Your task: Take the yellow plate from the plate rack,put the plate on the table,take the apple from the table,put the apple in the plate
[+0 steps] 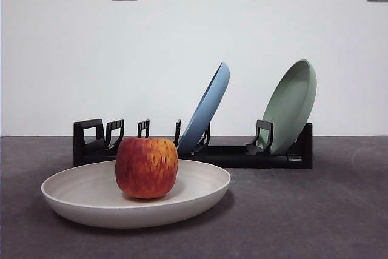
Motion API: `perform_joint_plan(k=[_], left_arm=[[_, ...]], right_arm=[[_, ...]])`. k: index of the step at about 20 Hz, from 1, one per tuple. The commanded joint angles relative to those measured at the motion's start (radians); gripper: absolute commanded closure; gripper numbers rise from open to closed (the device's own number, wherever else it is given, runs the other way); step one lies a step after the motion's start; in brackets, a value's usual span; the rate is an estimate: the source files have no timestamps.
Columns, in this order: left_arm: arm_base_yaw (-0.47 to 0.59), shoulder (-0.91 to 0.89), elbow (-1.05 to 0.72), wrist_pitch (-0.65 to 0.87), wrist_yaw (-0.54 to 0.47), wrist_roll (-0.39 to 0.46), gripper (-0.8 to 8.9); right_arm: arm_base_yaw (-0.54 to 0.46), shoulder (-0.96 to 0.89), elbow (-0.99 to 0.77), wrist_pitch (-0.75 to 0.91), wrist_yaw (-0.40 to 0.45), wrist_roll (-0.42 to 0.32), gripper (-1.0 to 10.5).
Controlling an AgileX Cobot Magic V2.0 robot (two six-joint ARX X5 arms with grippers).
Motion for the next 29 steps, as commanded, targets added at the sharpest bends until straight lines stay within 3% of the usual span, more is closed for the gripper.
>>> perform_joint_plan(k=[1,5,7,9,14,20,26,29], left_arm=[[0.082,0.015,-0.004,0.005,0.049,0.042,8.23],[0.303,0.008,-0.004,0.033,0.24,0.041,8.22],[0.411,-0.002,-0.016,0.063,0.351,0.034,8.22],[0.482,-0.026,-0.064,0.121,0.397,0.014,8.22],[0.575,-0.184,-0.336,0.343,0.4,-0.06,8.22],[0.582,-0.464,-0.68,0.426,0.369,-0.213,8.22],[0.58,-0.641,-0.774,0.424,0.296,-0.254,8.22],[0.58,-0.64,-0.774,0.405,0.299,-0.264,8.16]], right_arm=[[-0.056,-0.027,-0.001,-0.002,-0.002,-0.019,9.6],[-0.151,-0.078,-0.04,0.023,-0.002,-0.019,9.6],[-0.172,-0.122,-0.116,0.106,-0.002,-0.011,9.6],[-0.186,-0.184,-0.231,0.215,-0.002,0.015,9.6],[-0.188,-0.386,-0.566,0.463,0.011,0.091,9.6],[-0.186,-0.64,-0.845,0.498,0.077,0.156,9.6],[-0.186,-0.747,-0.912,0.5,0.077,0.169,9.6],[-0.186,-0.736,-0.912,0.499,0.077,0.304,9.6]])
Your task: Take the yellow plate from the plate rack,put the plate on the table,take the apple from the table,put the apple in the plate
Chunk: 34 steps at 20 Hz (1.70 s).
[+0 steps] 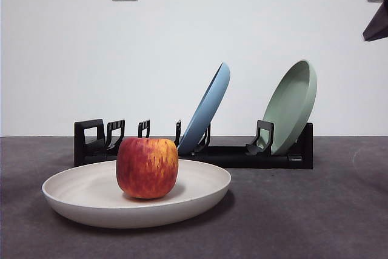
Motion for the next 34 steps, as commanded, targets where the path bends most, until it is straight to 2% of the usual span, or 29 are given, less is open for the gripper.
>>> perform_joint_plan(k=[1,11,13,15,21,24,29,34], left_arm=[[0.001,0.005,-0.002,-0.013,0.0,-0.011,8.16],[0.001,0.01,-0.002,-0.018,0.0,-0.015,8.16],[0.003,-0.005,-0.002,-0.031,-0.028,0.051,8.16],[0.035,-0.058,-0.003,-0.058,-0.08,0.079,8.16],[0.227,-0.286,-0.187,0.059,-0.069,0.084,8.16],[0.304,-0.37,-0.311,0.115,-0.022,0.084,8.16],[0.336,-0.423,-0.435,0.124,-0.019,0.079,8.16],[0.336,-0.472,-0.439,0.129,-0.018,0.084,8.16]], right_arm=[[0.001,0.001,-0.008,0.008,0.003,0.095,9.6],[0.001,0.001,-0.008,0.008,0.003,0.096,9.6],[0.001,0.001,-0.008,0.008,0.003,0.096,9.6],[0.001,0.001,-0.008,0.008,0.003,0.096,9.6],[0.001,0.001,-0.008,0.007,0.003,0.096,9.6],[0.001,0.001,-0.008,0.008,0.003,0.096,9.6],[0.001,0.001,-0.008,0.008,0.003,0.096,9.6],[0.001,0.001,-0.008,0.007,0.003,0.096,9.6]])
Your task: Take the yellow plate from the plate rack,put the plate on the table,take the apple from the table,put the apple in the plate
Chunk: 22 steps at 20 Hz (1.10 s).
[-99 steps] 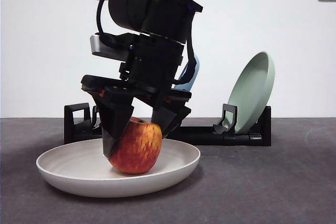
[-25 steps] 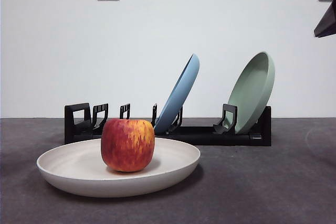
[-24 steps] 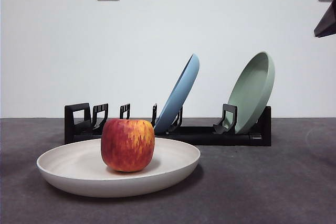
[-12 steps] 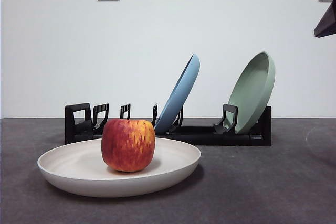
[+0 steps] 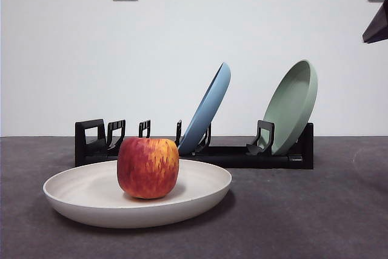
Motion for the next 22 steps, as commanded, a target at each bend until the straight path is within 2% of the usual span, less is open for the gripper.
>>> perform_joint_plan(k=[1,20,22], left_arm=[[0.004,-0.016,-0.015,0.01,0.002,0.008,8.16],[0.004,-0.014,-0.015,0.009,-0.006,0.008,8.16],[0.004,-0.014,-0.015,0.009,-0.006,0.008,8.16]], right_arm=[[0.001,-0.001,-0.008,0.008,0.003,0.006,9.6],[0.001,-0.001,-0.008,0.007,0.003,0.006,9.6],[-0.009,-0.035,-0.008,0.007,0.012,-0.038,9.6]])
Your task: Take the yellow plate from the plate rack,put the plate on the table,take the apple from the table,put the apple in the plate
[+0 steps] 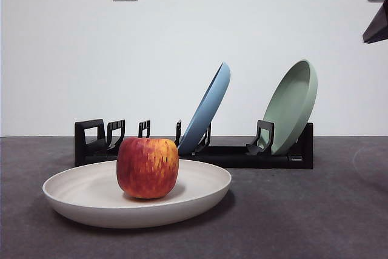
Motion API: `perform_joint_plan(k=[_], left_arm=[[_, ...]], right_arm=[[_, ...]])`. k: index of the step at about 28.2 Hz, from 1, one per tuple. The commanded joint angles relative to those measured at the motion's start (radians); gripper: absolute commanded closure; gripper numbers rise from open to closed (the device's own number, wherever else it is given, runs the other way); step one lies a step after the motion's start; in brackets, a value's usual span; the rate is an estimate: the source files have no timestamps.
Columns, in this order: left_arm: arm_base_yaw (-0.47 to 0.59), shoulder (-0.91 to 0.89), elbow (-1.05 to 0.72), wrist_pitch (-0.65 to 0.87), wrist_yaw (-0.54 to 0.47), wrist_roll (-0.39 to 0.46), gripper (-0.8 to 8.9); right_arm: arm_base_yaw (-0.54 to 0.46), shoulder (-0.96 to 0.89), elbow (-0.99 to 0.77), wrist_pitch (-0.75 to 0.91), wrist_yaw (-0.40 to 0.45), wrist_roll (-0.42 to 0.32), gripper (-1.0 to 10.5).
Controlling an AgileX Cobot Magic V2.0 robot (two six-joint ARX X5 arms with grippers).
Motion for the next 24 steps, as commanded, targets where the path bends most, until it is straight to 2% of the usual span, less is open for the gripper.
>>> perform_joint_plan(k=[1,5,11,24], left_arm=[[0.004,-0.002,-0.013,0.005,-0.003,0.008,8.16],[0.004,-0.002,-0.013,0.005,-0.003,0.008,8.16],[0.004,-0.002,-0.013,0.005,-0.003,0.008,8.16],[0.004,-0.002,-0.013,0.005,-0.003,0.008,8.16]], right_arm=[[-0.021,-0.052,-0.008,0.009,0.026,-0.065,9.6],[-0.126,-0.174,-0.046,0.014,0.027,-0.177,9.6],[-0.323,-0.421,-0.314,0.206,0.02,-0.179,9.6],[-0.332,-0.582,-0.493,0.203,0.02,-0.174,9.6]])
